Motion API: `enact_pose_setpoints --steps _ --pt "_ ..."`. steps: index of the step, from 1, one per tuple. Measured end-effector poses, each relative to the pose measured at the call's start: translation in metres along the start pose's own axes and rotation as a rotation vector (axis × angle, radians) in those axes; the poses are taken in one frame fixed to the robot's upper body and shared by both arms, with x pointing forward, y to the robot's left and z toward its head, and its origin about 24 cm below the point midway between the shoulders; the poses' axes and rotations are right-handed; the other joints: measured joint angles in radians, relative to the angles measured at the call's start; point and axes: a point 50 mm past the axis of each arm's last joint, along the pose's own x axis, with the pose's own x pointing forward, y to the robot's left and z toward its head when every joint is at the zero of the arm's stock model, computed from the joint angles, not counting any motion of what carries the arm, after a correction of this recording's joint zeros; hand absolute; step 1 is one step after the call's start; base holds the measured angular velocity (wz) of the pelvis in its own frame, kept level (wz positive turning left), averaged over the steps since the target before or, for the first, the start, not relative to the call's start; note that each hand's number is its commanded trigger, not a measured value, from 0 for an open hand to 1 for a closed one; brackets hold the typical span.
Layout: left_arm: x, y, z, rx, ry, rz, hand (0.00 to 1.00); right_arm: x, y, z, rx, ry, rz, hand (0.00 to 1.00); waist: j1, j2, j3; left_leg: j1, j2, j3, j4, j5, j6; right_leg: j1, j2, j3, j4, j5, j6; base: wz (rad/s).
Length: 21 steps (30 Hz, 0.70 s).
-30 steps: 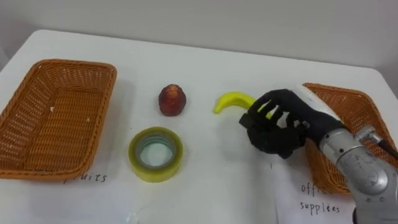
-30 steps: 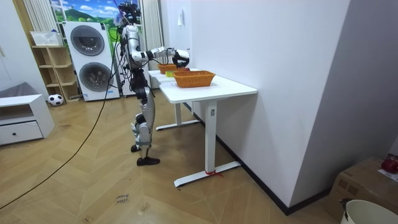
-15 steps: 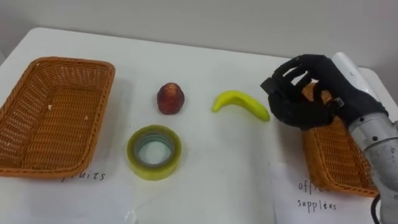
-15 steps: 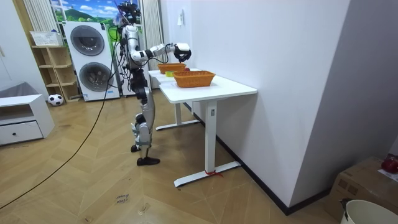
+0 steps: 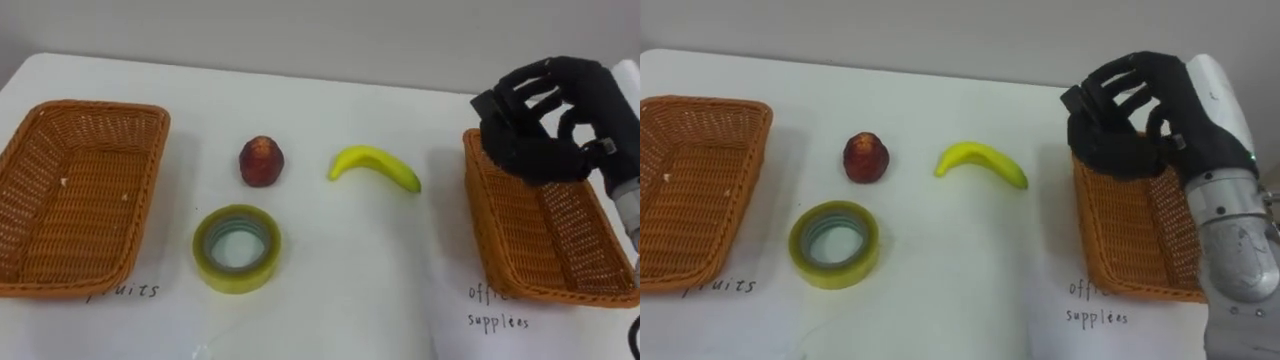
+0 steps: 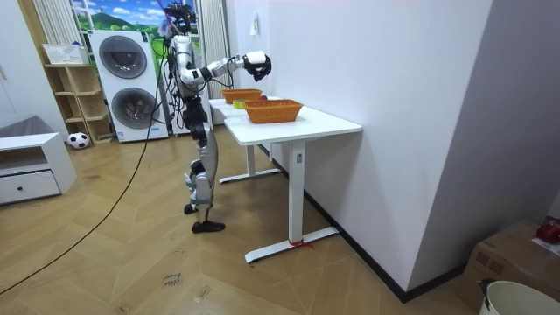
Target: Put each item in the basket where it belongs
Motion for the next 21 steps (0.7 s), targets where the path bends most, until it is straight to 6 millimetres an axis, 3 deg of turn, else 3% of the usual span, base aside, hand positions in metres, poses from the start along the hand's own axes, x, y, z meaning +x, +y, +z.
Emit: enact_pose_setpoints --steps 11,21 --pt "0.0 0.0 -0.001 0.001 0.003 0.001 0.0 -0.002 -0.002 -0.023 0.004 0.097 -0.052 1.0 -0.043 0.003 0.0027 0.005 0.0 0.001 -0.002 0.0 0.0 0.002 0.0 0.0 0.001 0.0 0.0 0.0" --pt "0.0 0.001 0.0 0.003 0.001 0.003 0.0 -0.004 -0.009 -0.034 0.002 0.145 -0.116 1.0 -0.042 -0.006 -0.0016 0.007 0.0 0.009 -0.002 0.0 0.0 0.001 0.0 0.004 0.003 0.0 0.0 -0.01"
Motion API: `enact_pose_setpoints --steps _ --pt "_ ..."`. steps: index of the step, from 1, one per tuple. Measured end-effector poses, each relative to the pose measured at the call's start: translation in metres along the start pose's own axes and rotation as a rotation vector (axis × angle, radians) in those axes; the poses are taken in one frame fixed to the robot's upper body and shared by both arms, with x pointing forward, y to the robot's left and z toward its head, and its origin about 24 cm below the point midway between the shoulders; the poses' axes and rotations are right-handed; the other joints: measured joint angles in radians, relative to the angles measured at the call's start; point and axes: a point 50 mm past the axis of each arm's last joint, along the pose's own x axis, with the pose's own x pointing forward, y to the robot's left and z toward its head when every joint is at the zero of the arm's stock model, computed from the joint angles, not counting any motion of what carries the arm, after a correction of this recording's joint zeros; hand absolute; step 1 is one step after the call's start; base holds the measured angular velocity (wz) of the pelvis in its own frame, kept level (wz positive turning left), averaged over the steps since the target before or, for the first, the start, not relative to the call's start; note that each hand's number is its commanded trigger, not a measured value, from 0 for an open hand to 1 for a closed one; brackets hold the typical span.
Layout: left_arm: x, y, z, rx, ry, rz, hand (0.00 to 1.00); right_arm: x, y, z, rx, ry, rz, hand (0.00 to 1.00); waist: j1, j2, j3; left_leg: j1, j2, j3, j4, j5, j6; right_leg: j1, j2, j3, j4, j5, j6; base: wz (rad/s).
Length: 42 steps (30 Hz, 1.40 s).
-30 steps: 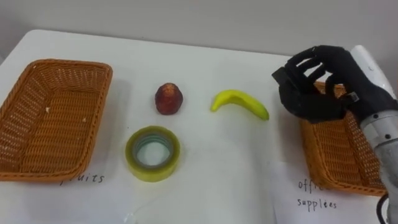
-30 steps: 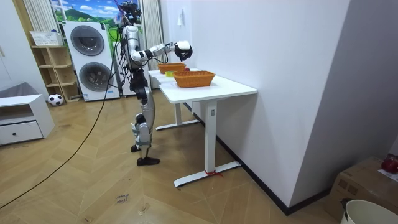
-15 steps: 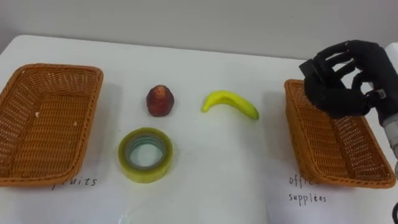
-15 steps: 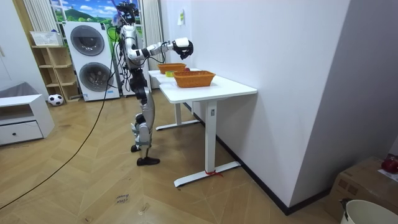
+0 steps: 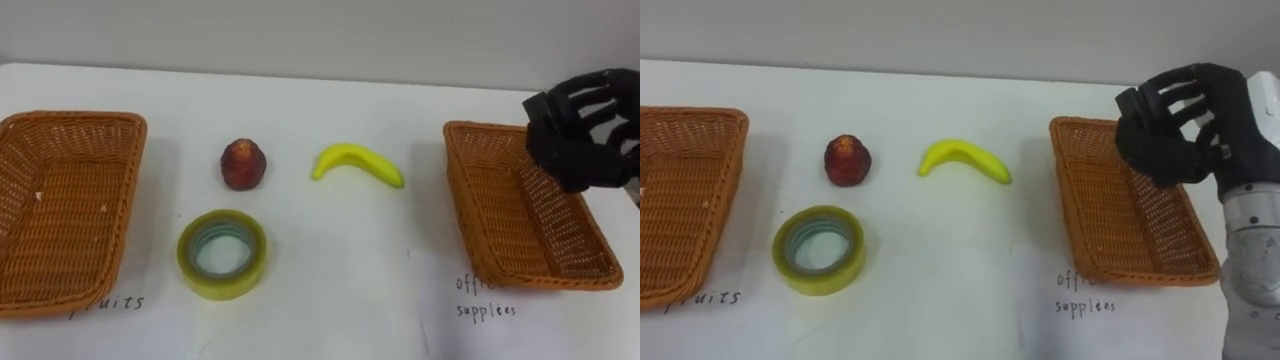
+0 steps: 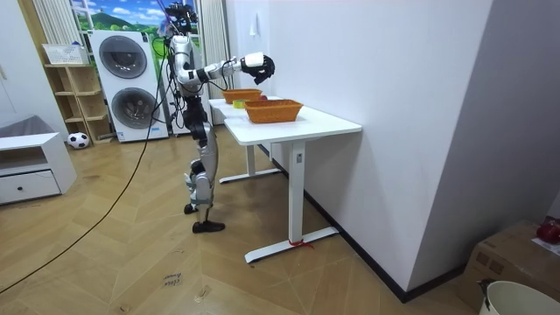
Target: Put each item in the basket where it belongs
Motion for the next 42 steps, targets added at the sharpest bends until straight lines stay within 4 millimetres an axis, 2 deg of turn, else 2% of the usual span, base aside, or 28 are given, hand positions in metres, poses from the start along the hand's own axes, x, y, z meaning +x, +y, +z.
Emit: enact_pose_setpoints --steps 11,20,27,28,30,31,32,42 --pt "0.0 0.0 0.001 0.008 0.005 0.002 0.0 -0.007 0.013 -0.028 -0.008 0.125 0.071 1.0 0.016 0.004 0.0026 -0.002 0.0 0.002 -0.001 0.0 0.0 -0.005 0.0 -0.001 0.001 0.0 0.0 0.0" --pt "0.001 0.003 0.013 -0.004 -0.04 0.015 0.0 -0.008 0.016 -0.033 -0.008 0.142 0.093 1.0 0.03 0.006 0.0013 -0.01 0.0 0.013 0.001 0.0 0.0 -0.017 0.0 0.011 0.001 0.0 0.0 -0.03" --pt "0.001 0.004 0.015 -0.006 -0.048 0.017 0.0 -0.009 0.018 -0.037 -0.007 0.161 0.101 1.0 0.028 0.005 0.0019 -0.009 -0.001 0.016 0.002 0.0 0.0 -0.017 0.0 0.015 0.001 0.0 0.0 -0.01" --pt "0.001 0.004 0.015 -0.006 -0.048 0.017 0.0 -0.009 0.018 -0.037 -0.007 0.162 0.101 0.7 0.029 0.005 0.002 -0.008 -0.001 0.017 0.002 0.0 0.0 -0.016 0.0 0.016 0.001 0.0 0.0 0.0" --pt "0.001 0.004 0.015 -0.006 -0.048 0.018 0.0 -0.009 0.018 -0.037 -0.007 0.162 0.101 0.45 0.029 0.005 0.0023 -0.007 -0.001 0.019 0.002 0.0 0.0 -0.017 0.0 0.018 0.001 0.0 0.0 0.0" --pt "0.001 0.004 0.014 -0.005 -0.047 0.018 0.0 -0.009 0.018 -0.037 -0.007 0.162 0.102 0.28 0.031 0.004 0.0025 -0.007 -0.001 0.019 0.002 0.0 0.0 -0.016 0.001 0.019 0.001 0.0 0.0 0.0" --pt "0.001 0.004 0.014 -0.005 -0.046 0.018 0.0 -0.009 0.018 -0.037 -0.007 0.163 0.102 0.0 0.031 0.003 0.0031 -0.007 -0.001 0.019 0.001 0.0 0.0 -0.016 0.001 0.019 0.001 0.0 0.0 0.0" --pt "0.001 0.005 0.012 -0.001 -0.042 0.02 0.0 -0.01 0.031 -0.038 -0.001 0.168 0.147 0.0 0.033 -0.011 0.0053 -0.009 0.0 0.017 -0.002 0.0 0.0 -0.017 0.002 0.019 0.001 0.0 0.0 0.0"
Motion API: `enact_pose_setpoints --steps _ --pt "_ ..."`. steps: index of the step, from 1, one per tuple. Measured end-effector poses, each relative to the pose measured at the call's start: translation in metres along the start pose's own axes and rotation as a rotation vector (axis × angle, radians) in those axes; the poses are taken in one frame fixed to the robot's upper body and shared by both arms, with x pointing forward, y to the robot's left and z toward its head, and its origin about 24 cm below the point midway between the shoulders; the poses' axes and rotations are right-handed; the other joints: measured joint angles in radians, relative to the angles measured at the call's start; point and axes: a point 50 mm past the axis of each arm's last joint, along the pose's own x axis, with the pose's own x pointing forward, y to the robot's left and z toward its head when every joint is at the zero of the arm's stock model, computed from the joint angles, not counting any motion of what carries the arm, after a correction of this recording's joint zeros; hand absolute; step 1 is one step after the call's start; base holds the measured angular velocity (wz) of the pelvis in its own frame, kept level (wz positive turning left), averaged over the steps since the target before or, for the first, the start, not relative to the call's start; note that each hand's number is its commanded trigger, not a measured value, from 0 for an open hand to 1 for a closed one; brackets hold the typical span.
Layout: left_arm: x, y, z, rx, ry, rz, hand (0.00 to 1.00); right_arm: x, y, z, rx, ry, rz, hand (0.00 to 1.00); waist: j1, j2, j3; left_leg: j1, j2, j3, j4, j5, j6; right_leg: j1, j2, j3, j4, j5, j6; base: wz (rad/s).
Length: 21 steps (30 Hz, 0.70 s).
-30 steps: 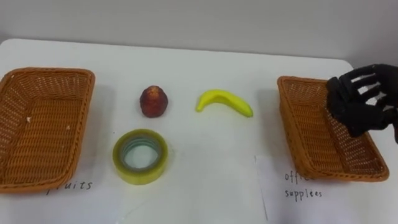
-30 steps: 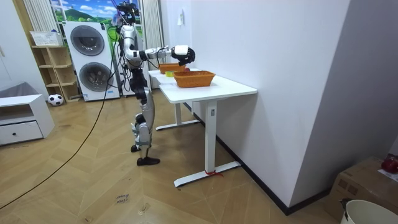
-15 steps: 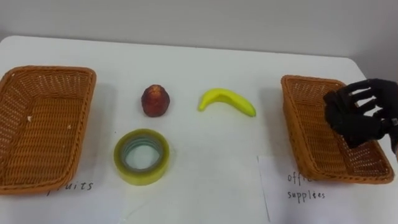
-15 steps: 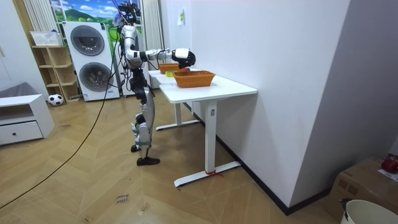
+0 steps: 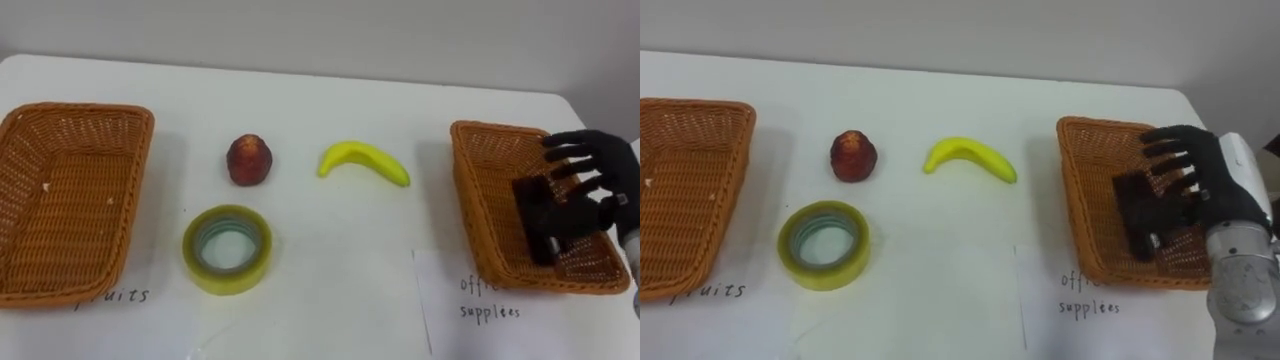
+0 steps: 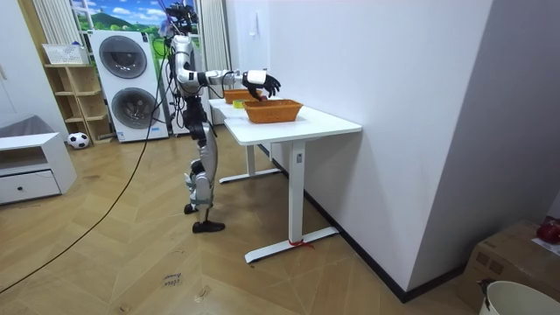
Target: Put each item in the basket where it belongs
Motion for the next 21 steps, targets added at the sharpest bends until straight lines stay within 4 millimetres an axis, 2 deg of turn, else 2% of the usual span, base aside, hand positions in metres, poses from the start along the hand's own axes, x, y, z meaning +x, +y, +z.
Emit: enact_pose_setpoints --steps 13,21 --pt "0.0 0.0001 0.0 0.0 0.0 0.001 0.0 0.0 0.0001 -0.0001 0.001 0.0 0.0 0.0 0.0 0.003 0.0015 0.0 0.0 0.0 0.0 0.0 0.0 0.0 0.0 0.001 -0.001 0.0 0.0 0.0" --pt "0.0002 0.0011 0.0035 -0.004 -0.015 0.006 0.0 0.0 0.0002 -0.0001 0.0 0.001 0.0 0.0 -0.002 0.009 -0.0018 0.0 0.0 0.0 0.0 0.0 0.0 0.0 0.0 0.001 0.0 0.0 0.0 0.0"
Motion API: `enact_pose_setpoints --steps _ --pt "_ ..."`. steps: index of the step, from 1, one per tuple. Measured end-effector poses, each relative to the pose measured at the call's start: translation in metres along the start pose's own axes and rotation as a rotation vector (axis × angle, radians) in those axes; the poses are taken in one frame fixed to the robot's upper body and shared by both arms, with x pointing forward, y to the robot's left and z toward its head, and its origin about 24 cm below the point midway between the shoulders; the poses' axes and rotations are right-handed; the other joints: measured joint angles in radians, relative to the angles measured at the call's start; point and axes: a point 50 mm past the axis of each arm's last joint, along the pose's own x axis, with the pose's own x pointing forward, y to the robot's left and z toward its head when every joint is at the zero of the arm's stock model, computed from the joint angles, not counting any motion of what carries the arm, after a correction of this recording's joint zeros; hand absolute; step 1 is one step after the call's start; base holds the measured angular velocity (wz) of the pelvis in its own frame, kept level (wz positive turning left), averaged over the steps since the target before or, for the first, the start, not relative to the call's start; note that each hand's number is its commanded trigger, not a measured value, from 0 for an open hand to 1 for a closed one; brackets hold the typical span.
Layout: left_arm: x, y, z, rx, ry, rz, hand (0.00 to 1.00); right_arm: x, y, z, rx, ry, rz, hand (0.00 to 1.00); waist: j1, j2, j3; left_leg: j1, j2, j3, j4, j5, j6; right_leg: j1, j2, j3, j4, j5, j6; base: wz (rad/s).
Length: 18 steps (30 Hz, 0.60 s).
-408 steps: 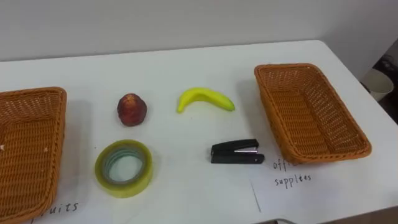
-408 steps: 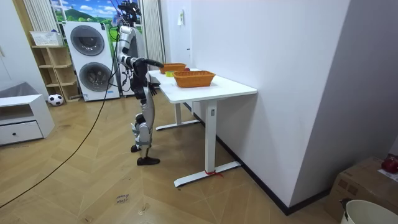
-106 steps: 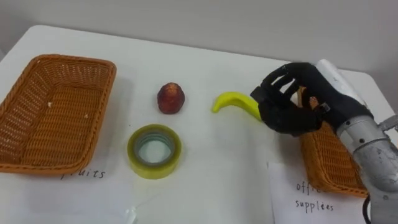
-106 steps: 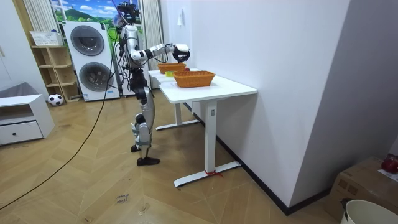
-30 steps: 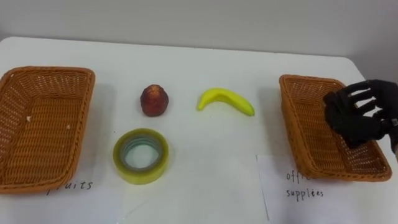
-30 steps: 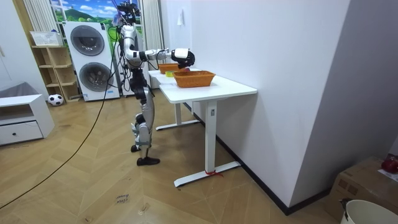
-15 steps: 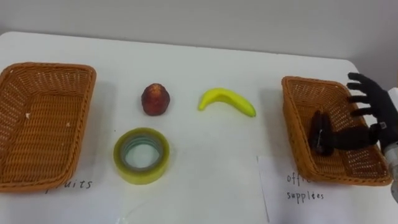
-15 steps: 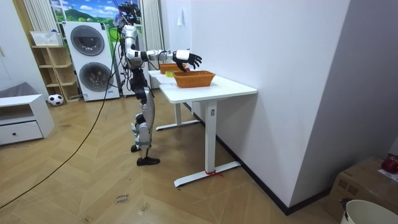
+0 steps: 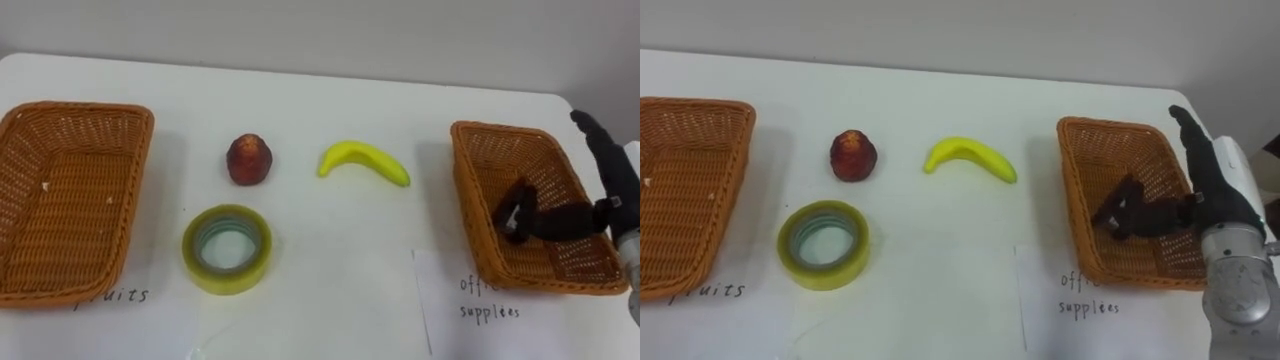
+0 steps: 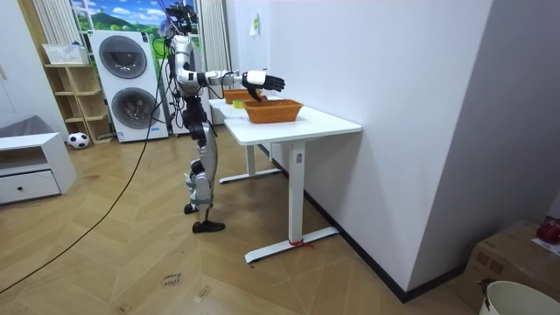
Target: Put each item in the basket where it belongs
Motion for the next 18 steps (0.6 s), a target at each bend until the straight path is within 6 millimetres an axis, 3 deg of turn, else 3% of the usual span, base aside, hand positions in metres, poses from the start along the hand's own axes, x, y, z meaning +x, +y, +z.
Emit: enact_pose_setpoints --steps 5,11,18 --pt "0.0 0.0 0.0 -0.001 0.001 -0.001 0.0 0.0 0.0 0.0 0.001 -0.002 -0.001 0.0 0.006 0.004 -0.0016 0.002 0.0 0.0 0.003 0.0 0.0 0.003 0.0 0.002 0.0 0.0 0.0 -0.01" --pt "0.0 -0.003 -0.006 0.005 0.03 -0.014 0.0 0.003 -0.002 0.006 0.042 -0.029 -0.011 0.0 0.02 0.006 0.0043 0.017 0.0 0.004 0.003 0.0 0.0 0.014 0.001 0.005 -0.001 0.0 0.0 -0.02" --pt "0.0 -0.003 -0.011 0.01 0.054 -0.012 0.0 -0.002 -0.015 0.037 0.101 -0.173 -0.073 0.0 0.024 0.013 0.0053 0.015 0.001 -0.001 0.0 0.0 0.0 0.015 0.002 0.003 0.001 0.0 -0.001 0.01"
